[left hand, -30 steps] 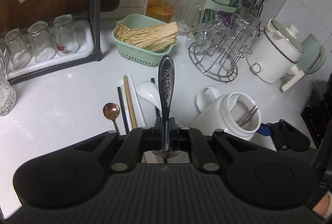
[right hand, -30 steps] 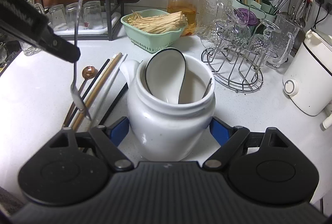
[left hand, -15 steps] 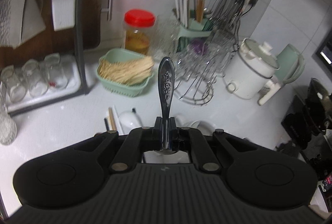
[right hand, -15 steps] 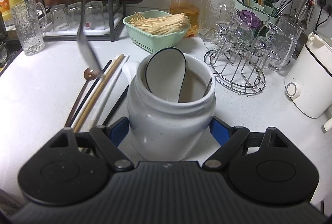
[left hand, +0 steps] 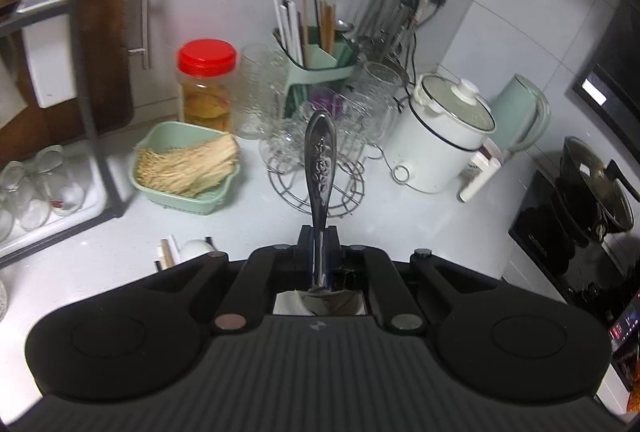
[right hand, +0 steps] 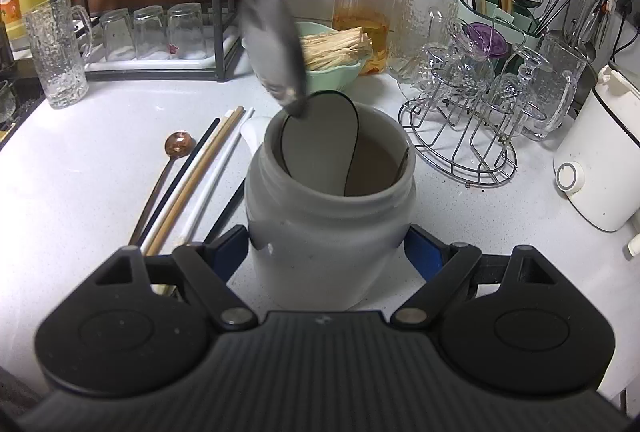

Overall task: Organize utensils
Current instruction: 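Lift the ornate silver spoon with the left tool and lower it into the jar, then open the left tool to release the silver spoon in the jar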

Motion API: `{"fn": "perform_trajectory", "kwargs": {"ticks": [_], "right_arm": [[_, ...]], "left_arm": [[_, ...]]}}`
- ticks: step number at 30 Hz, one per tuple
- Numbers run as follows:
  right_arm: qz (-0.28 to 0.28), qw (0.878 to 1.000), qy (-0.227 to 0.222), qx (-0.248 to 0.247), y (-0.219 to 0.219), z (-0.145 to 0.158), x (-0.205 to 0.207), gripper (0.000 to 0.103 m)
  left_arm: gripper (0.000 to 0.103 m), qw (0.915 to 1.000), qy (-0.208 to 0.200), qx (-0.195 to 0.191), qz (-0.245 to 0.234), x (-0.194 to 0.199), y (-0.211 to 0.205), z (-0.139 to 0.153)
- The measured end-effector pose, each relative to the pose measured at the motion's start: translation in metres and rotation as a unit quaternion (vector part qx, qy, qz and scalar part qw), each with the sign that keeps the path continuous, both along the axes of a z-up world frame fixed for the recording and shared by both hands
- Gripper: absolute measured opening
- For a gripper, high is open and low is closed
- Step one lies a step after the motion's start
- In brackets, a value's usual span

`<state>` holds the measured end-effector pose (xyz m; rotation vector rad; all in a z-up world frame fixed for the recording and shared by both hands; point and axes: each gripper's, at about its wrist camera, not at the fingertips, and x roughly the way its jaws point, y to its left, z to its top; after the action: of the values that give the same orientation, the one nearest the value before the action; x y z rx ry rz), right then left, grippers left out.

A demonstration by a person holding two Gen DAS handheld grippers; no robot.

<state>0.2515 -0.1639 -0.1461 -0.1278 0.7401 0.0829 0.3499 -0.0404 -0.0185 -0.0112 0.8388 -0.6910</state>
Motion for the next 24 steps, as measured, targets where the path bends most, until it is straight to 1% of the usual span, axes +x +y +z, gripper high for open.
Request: {"fn": "perform_trajectory", "kwargs": {"ticks": [5,7,12,16,20,24], "right_arm": [[-0.004,1.0,-0.004,0.004,0.0,-0.001,-0.001,0.087],[-0.005,1.0,-0.005,0.004,0.0,0.0,-0.001,0.087],[0.001,1.0,-0.007,0.0,0.0,-0.001,-0.002,0.087],[0.001,1.0,-0.01,0.004,-0.001,-0.001,-0.002,0.087],[0.004,1.0,-0.01,0.004,-0.002,-0.002,-0.002,0.087],[0.006,1.0,-0.01,0.003,-0.002,-0.001,-0.001,0.087]], "left_arm": [[0.006,0.9994,0.014,0.017,-0.026,0.004,-0.018,-0.012],[0.006,0.9987,0.029,0.019,-0.038,0.007,-0.023,-0.019],[0.006,0.997,0.06,0.027,-0.041,0.014,-0.031,-0.034],[0.006,0.9948,0.082,0.042,-0.042,0.02,-0.038,-0.046],[0.006,0.9937,0.089,0.049,-0.048,0.024,-0.041,-0.053],[0.006,0.9937,0.091,0.049,-0.045,0.024,-0.04,-0.053]]}}
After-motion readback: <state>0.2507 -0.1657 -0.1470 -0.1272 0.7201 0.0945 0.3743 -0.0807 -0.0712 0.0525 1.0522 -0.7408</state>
